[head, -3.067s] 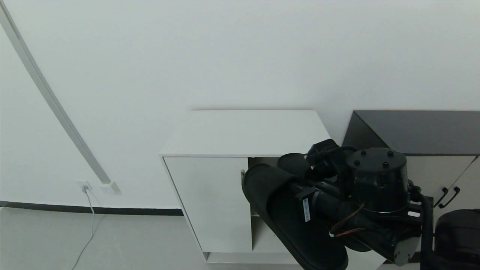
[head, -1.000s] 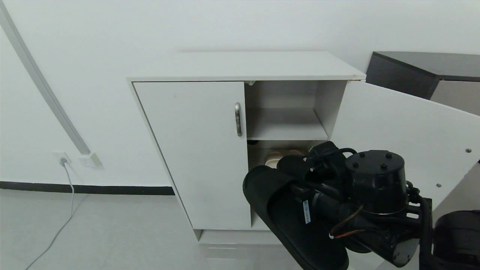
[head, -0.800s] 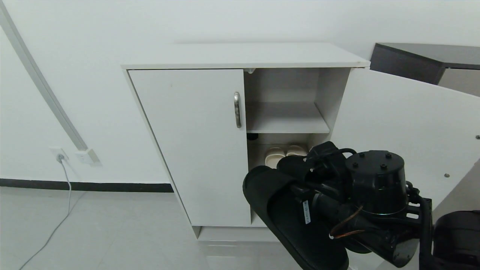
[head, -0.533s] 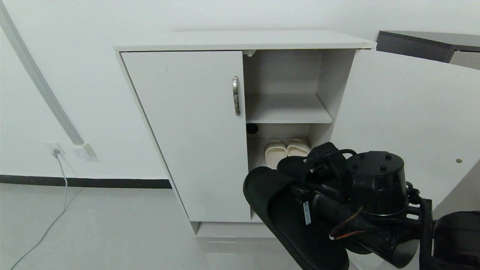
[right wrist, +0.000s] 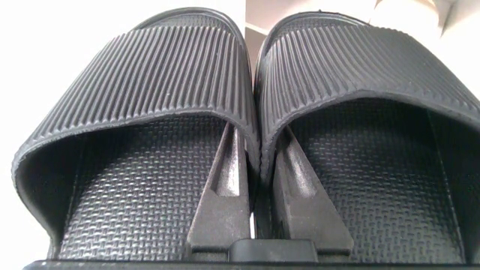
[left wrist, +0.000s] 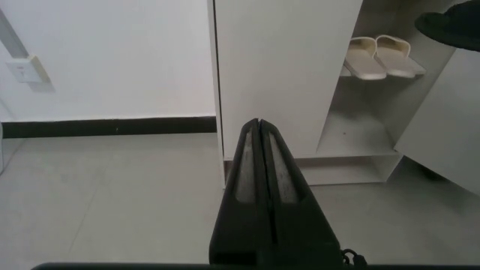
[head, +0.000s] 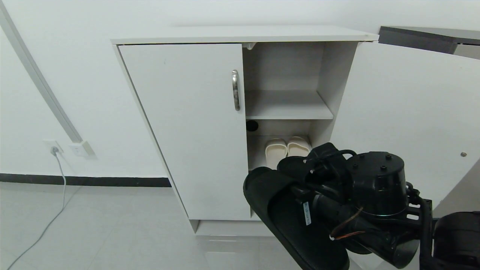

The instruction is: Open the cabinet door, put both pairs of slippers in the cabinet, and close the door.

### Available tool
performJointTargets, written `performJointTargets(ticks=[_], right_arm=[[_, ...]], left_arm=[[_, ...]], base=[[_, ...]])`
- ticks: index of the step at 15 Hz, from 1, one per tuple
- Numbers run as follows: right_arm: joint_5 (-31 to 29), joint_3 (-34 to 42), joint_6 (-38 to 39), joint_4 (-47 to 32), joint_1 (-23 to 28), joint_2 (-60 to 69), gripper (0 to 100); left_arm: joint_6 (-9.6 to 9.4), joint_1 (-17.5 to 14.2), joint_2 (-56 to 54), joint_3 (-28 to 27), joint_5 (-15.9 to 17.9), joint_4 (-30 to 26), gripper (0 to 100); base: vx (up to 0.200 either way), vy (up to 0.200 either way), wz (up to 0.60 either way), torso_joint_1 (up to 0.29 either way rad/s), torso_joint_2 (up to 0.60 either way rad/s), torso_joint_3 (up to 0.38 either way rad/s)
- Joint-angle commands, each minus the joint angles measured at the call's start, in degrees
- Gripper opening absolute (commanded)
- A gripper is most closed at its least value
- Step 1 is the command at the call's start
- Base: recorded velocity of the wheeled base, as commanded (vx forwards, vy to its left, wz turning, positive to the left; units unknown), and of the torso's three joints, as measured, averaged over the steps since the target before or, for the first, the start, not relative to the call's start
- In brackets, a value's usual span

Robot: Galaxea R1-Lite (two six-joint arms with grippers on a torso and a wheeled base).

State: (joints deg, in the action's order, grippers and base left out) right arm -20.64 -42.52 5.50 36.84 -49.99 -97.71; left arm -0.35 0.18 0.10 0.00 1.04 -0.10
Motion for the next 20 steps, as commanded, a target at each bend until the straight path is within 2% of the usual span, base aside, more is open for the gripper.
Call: performJointTargets(ticks=[1, 5, 12, 13, 15, 16, 17, 19, 20], right_arm=[[0.0, 0.3, 0.0, 0.0, 0.0, 0.1, 0], [-0.4, 1.7, -2.9, 0.7, -0.1, 0.1, 0], [-0.7, 2.8, -4.6, 9.0, -0.3, -3.4, 0], [-4.1, 1.5, -5.5, 9.7, -0.5, -5.1, 0], [-16.4, -5.3, -4.5, 9.5, -2.7, -9.8, 0], [-18.3, -8.8, -2.7, 8.0, -4.1, -11.3, 0], [-19.9, -12.5, -0.8, 3.2, -4.9, -11.8, 0], [-24.1, -21.8, 5.1, -11.1, -6.1, -12.1, 0], [-26.3, -28.9, 9.6, -20.0, -6.4, -12.4, 0]], left_arm=[[0.0, 0.0, 0.1, 0.0, 0.0, 0.0, 0], [0.0, 0.0, 0.1, 0.0, 0.0, 0.0, 0], [0.0, 0.0, 0.1, 0.0, 0.0, 0.0, 0], [0.0, 0.0, 0.1, 0.0, 0.0, 0.0, 0], [-0.09, 0.0, 0.1, -0.1, 0.1, 0.0, 0], [-0.09, 0.0, 0.1, 0.0, 0.1, 0.0, 0], [-0.09, 0.0, 0.1, 0.0, 0.1, 0.0, 0], [-0.09, 0.0, 0.1, 0.0, 0.0, 0.0, 0], [-0.09, 0.0, 0.1, 0.0, 0.1, 0.0, 0]], base=[[0.0, 0.0, 0.0, 0.0, 0.0, 0.0], [0.0, 0.0, -0.15, 0.001, 0.0, 0.002], [0.0, 0.0, 0.0, 0.0, 0.0, 0.0], [0.0, 0.0, 0.0, 0.0, 0.0, 0.0], [0.0, 0.0, 0.0, 0.0, 0.0, 0.0], [0.0, 0.0, 0.0, 0.0, 0.0, 0.0], [0.0, 0.0, 0.0, 0.0, 0.0, 0.0], [0.0, 0.0, 0.0, 0.0, 0.0, 0.0], [0.0, 0.0, 0.0, 0.0, 0.0, 0.0]])
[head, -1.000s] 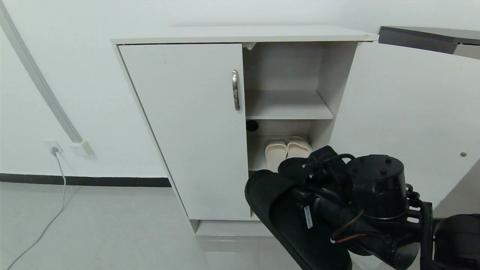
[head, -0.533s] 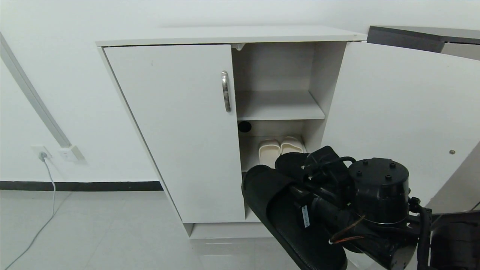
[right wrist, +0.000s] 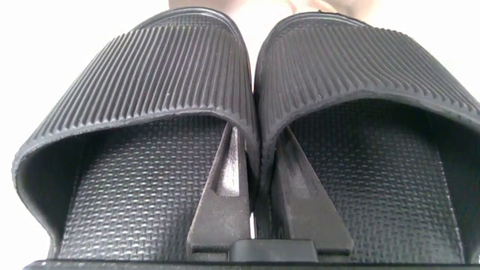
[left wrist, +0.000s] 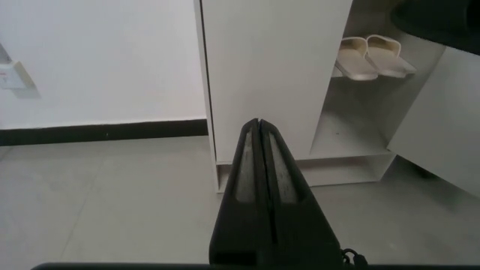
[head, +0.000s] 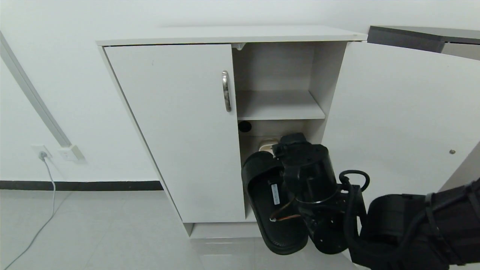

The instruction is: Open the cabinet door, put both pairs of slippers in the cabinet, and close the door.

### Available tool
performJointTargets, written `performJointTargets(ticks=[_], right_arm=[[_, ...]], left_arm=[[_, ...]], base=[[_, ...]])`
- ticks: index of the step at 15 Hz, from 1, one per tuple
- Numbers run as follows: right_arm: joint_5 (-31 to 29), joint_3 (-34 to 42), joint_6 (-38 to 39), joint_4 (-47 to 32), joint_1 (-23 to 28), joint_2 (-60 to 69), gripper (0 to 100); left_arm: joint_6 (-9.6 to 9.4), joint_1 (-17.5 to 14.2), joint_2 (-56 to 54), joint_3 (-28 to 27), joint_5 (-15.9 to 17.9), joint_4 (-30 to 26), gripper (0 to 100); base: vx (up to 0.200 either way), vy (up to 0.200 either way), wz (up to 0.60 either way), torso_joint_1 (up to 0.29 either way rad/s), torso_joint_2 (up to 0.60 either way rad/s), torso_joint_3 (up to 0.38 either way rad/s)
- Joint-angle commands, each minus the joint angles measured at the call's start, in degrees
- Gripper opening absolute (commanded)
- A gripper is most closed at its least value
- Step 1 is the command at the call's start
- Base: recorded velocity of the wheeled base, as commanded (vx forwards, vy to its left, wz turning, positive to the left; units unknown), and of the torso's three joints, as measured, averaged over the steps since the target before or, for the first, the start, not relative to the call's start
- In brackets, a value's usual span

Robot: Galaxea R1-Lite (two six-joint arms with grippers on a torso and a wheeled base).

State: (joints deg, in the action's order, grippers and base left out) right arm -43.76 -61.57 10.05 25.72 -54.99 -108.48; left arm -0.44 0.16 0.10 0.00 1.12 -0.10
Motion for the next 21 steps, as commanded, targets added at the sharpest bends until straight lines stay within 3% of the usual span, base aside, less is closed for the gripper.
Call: performJointTargets(ticks=[1, 5, 9, 21], right_arm=[[-5.2, -14.9, 7.2, -14.2, -1.4, -2.0, 0], [-6.5, -22.4, 6.5, -16.6, 0.1, -2.6, 0], [-6.1, -22.5, 6.2, -16.3, 3.4, -2.9, 0], [-3.4, -22.1, 6.2, -16.1, 3.5, -2.3, 0]], left_arm=[[0.0, 0.0, 0.1, 0.0, 0.0, 0.0, 0], [0.0, 0.0, 0.1, 0.0, -0.1, 0.0, 0], [0.09, 0.0, 0.1, 0.0, 0.0, 0.0, 0], [0.0, 0.0, 0.1, 0.0, 0.0, 0.0, 0]], base=[[0.0, 0.0, 0.0, 0.0, 0.0, 0.0], [0.0, 0.0, 0.0, 0.0, 0.0, 0.0], [0.0, 0.0, 0.0, 0.0, 0.0, 0.0], [0.0, 0.0, 0.0, 0.0, 0.0, 0.0]])
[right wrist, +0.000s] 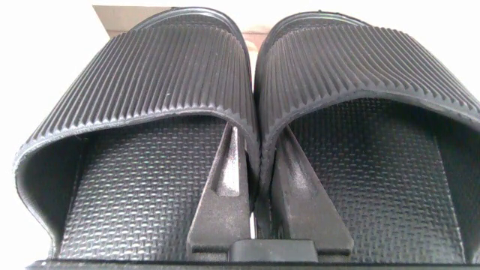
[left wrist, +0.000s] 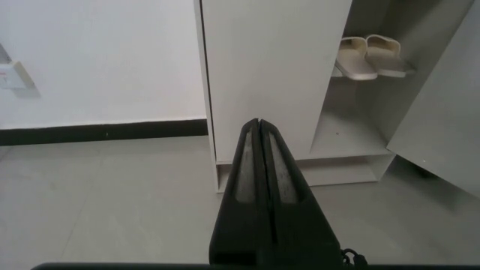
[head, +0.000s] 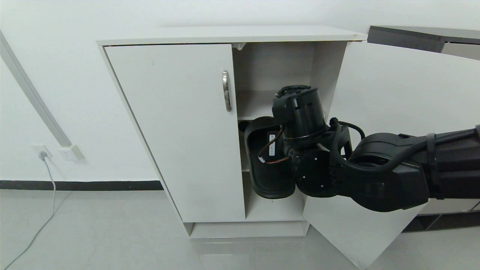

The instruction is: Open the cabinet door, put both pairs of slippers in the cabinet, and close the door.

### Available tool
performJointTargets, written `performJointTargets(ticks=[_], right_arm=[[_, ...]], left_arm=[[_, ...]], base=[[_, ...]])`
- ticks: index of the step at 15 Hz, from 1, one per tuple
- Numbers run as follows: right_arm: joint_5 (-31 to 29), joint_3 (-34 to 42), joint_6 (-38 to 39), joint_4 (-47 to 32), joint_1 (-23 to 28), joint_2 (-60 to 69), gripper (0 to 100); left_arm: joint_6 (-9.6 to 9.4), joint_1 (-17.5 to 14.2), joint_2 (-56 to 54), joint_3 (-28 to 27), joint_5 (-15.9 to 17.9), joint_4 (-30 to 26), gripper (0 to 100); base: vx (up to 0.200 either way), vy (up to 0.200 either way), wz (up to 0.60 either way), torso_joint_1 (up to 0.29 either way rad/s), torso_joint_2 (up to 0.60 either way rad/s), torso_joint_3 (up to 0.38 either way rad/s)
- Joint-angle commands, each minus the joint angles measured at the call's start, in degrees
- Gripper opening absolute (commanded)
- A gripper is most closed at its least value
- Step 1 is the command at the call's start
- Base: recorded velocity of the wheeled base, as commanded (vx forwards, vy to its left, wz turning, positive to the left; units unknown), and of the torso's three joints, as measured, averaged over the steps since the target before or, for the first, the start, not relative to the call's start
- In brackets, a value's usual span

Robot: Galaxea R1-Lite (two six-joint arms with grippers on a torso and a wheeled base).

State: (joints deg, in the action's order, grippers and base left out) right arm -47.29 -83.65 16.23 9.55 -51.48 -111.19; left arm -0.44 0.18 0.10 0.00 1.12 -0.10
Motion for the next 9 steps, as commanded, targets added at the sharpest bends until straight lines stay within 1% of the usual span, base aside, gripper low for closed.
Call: performJointTargets(ticks=[1, 2, 9], right_arm=[[0.2, 0.0, -0.1, 0.0, 0.0, 0.4, 0], [0.2, 0.0, -0.4, 0.0, 0.0, 0.5, 0], [0.4, 0.0, -0.8, 0.1, 0.0, 0.7, 0]], left_arm=[[0.0, 0.0, 0.1, 0.0, 0.0, 0.0, 0], [0.0, 0.0, 0.1, -0.1, 0.0, 0.0, 0], [0.0, 0.0, 0.1, 0.0, 0.0, 0.0, 0]], base=[[0.0, 0.0, 0.0, 0.0, 0.0, 0.0], [0.0, 0.0, 0.0, 0.0, 0.0, 0.0], [0.2, 0.0, 0.0, 0.002, 0.0, 0.002]])
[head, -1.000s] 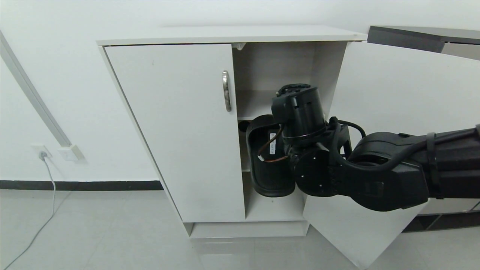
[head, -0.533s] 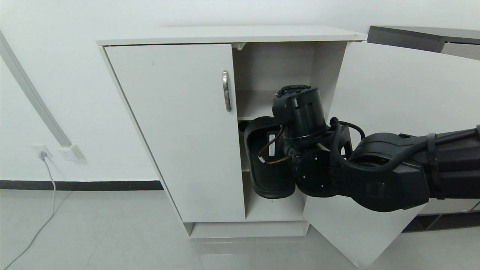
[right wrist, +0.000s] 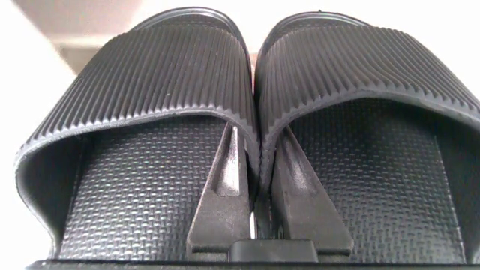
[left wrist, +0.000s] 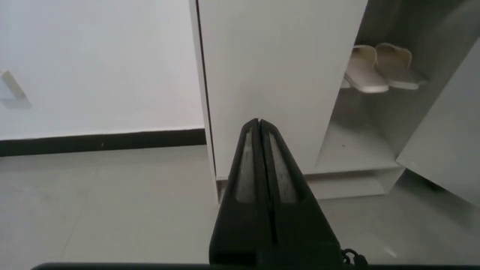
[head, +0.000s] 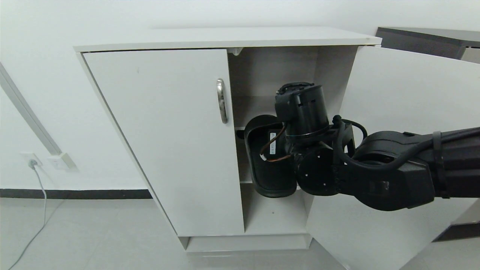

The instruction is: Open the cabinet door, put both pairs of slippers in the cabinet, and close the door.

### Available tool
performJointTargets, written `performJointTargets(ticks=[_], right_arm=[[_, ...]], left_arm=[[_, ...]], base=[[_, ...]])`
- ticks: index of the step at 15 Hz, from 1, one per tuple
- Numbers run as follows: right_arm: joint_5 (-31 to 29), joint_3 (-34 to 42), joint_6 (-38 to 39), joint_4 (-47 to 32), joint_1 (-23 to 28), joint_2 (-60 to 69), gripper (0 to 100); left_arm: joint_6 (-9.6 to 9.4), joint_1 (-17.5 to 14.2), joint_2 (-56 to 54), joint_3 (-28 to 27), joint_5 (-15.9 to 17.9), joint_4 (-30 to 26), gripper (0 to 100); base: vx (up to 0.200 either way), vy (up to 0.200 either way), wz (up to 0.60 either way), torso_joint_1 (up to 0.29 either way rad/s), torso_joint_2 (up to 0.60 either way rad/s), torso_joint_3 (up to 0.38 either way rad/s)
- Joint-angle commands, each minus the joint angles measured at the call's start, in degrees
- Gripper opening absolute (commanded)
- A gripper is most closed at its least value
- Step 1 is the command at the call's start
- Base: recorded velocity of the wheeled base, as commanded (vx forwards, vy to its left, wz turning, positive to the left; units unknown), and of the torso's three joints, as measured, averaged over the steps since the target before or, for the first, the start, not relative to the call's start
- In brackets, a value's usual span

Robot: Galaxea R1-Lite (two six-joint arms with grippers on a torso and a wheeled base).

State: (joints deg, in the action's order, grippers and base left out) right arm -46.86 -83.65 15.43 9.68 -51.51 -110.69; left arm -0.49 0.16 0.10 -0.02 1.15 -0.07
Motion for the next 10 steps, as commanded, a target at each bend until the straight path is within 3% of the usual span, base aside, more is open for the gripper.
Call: performJointTargets(ticks=[1, 5, 10], right_arm=[[0.0, 0.0, 0.0, 0.0, 0.0, 0.2, 0], [0.0, 0.1, 0.1, 0.0, 0.1, 0.2, 0], [1.9, 0.2, 0.0, -0.1, 0.2, 0.0, 0]], left_arm=[[0.05, 0.0, 0.1, 0.0, 0.0, 0.0, 0], [0.05, 0.0, 0.1, 0.0, 0.0, 0.0, 0], [0.14, 0.0, 0.1, 0.0, -0.1, 0.0, 0]], base=[[0.2, 0.0, 0.0, 0.002, 0.0, 0.007], [0.2, 0.0, 0.0, 0.005, 0.0, 0.0], [0.0, 0.0, 0.0, 0.0, 0.0, 0.0]])
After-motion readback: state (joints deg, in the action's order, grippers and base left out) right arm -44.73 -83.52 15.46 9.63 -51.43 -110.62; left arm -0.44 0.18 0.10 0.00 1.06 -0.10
